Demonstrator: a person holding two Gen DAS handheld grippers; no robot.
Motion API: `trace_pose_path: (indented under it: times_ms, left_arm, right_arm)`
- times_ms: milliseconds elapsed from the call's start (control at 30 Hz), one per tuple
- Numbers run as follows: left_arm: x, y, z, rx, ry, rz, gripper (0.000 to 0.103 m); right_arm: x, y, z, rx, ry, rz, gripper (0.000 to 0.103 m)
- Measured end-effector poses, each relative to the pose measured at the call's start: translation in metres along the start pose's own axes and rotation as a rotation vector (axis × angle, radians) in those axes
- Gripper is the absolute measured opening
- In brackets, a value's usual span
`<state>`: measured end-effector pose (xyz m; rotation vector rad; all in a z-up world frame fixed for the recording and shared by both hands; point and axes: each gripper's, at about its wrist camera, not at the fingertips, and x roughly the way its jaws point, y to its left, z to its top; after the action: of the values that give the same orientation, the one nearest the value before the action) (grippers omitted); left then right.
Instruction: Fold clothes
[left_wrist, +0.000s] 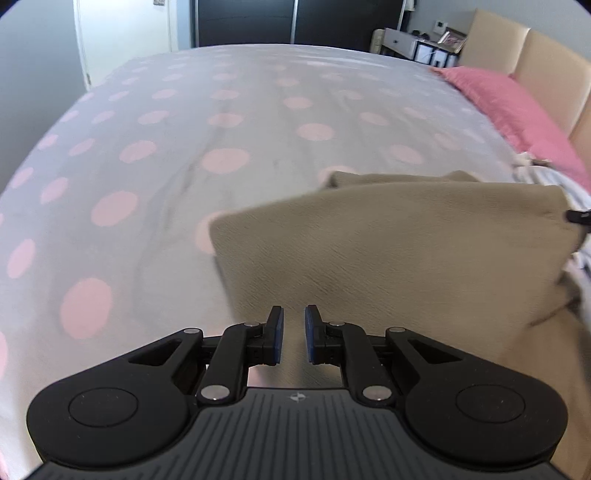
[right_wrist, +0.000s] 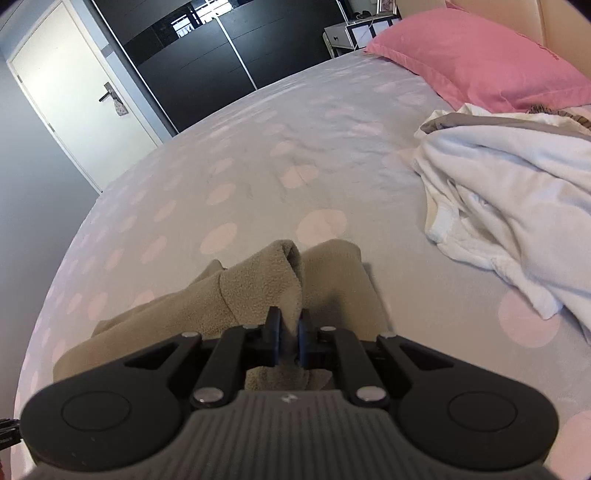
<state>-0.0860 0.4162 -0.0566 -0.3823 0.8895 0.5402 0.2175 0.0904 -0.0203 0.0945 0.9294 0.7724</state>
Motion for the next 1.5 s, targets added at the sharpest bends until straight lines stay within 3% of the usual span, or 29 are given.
trace_pose_path:
  times_ms: [100, 167, 233, 333, 433, 567, 633, 767, 1033, 1167, 1233, 1333, 1500]
  left_arm:
    - [-0.003, -0.012, -0.013, 0.046, 0.041, -0.030, 0.010]
    - [-0.004, -0.020, -0.023, 0.098, 0.074, -0.038, 0.010]
    - [-0.001, -0.023, -0.035, 0.150, 0.113, -0.043, 0.010]
    - [0.008, -0.016, -0.052, 0.146, 0.181, -0.018, 0.010]
    - [0.001, -0.011, -0.056, 0.143, 0.178, 0.000, 0.010]
    - [-0.025, -0.023, -0.059, 0.215, 0.133, 0.017, 0.013]
    - [-0.041, -0.034, -0.063, 0.251, 0.095, -0.013, 0.020]
    - [-0.071, -0.066, -0.079, 0.363, 0.030, -0.073, 0.021]
    - [-0.113, -0.139, -0.141, 0.506, -0.002, -0.200, 0.026]
    - [-0.120, -0.177, -0.184, 0.577, 0.026, -0.261, 0.039]
    - [-0.123, -0.194, -0.205, 0.621, 0.046, -0.276, 0.040]
    - [-0.121, -0.222, -0.239, 0.731, 0.077, -0.253, 0.044]
    - [-0.112, -0.259, -0.292, 0.979, 0.139, -0.212, 0.047]
  right_arm:
    - [0.019, -0.008, -0.010, 0.009, 0.095, -0.022, 0.014]
    - [0.026, -0.007, -0.018, -0.016, 0.134, -0.082, 0.020]
    - [0.023, -0.006, -0.020, -0.064, 0.120, -0.116, 0.030]
    - [0.013, -0.007, -0.023, -0.124, 0.115, -0.152, 0.034]
    - [-0.001, -0.013, -0.030, -0.156, 0.118, -0.189, 0.034]
    - [-0.027, -0.017, -0.045, -0.238, 0.116, -0.187, 0.034]
    - [-0.040, -0.013, -0.055, -0.297, 0.114, -0.160, 0.034]
    - [-0.078, 0.002, -0.080, -0.438, 0.099, -0.055, 0.034]
    - [-0.137, 0.027, -0.163, -0.727, 0.059, 0.139, 0.036]
    - [-0.152, 0.035, -0.217, -0.937, 0.168, 0.213, 0.036]
    - [-0.163, 0.040, -0.242, -1.034, 0.206, 0.249, 0.038]
    - [-0.179, 0.048, -0.275, -1.151, 0.253, 0.321, 0.047]
    - [-0.199, 0.060, -0.331, -1.410, 0.325, 0.402, 0.050]
